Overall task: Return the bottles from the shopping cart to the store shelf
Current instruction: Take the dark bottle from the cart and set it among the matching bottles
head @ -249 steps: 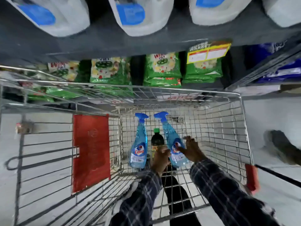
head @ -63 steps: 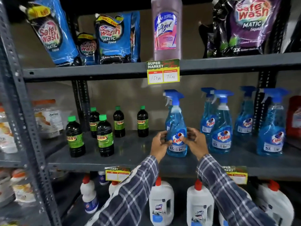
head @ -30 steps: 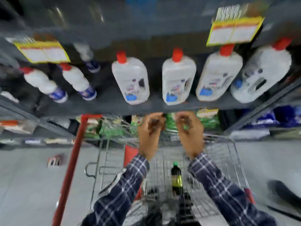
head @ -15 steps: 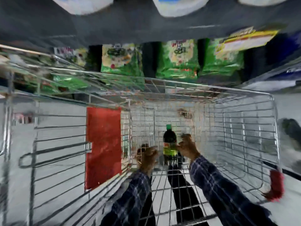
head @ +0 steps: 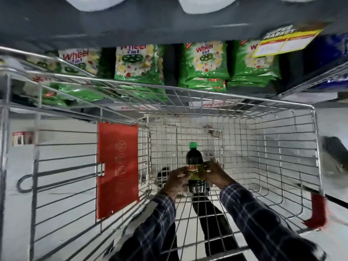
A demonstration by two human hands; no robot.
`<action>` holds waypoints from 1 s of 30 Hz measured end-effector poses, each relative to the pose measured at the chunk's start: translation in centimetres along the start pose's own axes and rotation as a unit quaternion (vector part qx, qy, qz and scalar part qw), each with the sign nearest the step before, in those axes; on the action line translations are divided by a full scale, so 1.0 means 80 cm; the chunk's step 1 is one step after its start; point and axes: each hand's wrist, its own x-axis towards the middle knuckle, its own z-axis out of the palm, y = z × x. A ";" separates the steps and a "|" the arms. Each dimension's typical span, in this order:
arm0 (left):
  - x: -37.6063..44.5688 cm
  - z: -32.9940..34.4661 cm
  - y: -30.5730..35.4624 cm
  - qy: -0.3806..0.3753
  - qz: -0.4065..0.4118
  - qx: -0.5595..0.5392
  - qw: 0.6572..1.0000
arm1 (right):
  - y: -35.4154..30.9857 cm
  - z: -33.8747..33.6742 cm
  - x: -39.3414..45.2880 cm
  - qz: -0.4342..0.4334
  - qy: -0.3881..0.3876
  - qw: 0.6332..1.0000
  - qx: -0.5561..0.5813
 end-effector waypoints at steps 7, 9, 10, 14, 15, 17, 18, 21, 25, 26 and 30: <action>-0.108 -0.062 0.081 0.011 0.120 -0.061 0.991 | -0.107 -0.016 -0.125 -0.100 -0.006 0.989 0.107; -0.152 -0.080 0.120 0.022 0.183 -0.079 0.980 | -0.157 -0.019 -0.177 -0.157 0.006 0.981 0.113; -0.178 -0.091 0.144 0.033 0.216 -0.079 0.973 | -0.184 -0.021 -0.203 -0.187 0.010 0.976 0.115; -0.269 -0.133 0.236 0.041 0.340 -0.098 0.934 | -0.290 -0.027 -0.292 -0.297 0.017 0.947 0.118; -0.291 -0.140 0.256 0.040 0.367 -0.107 0.923 | -0.313 -0.028 -0.310 -0.322 0.016 0.940 0.112; -0.352 -0.162 0.304 0.043 0.417 -0.106 0.902 | -0.371 -0.029 -0.359 -0.387 0.015 0.917 0.095; -0.381 -0.175 0.330 0.045 0.440 -0.109 0.890 | -0.402 -0.030 -0.383 -0.419 0.013 0.904 0.087; -0.447 -0.209 0.390 0.063 0.510 -0.122 0.849 | -0.480 -0.033 -0.449 -0.504 0.024 0.861 0.069; -0.520 -0.249 0.466 0.086 0.588 -0.137 0.792 | -0.577 -0.035 -0.506 -0.581 0.022 0.813 0.044; -0.535 -0.258 0.482 0.088 0.602 -0.135 0.782 | -0.599 -0.035 -0.515 -0.592 0.024 0.805 0.034; -0.576 -0.302 0.541 0.098 0.632 -0.148 0.754 | -0.686 -0.024 -0.541 -0.629 0.036 0.777 0.017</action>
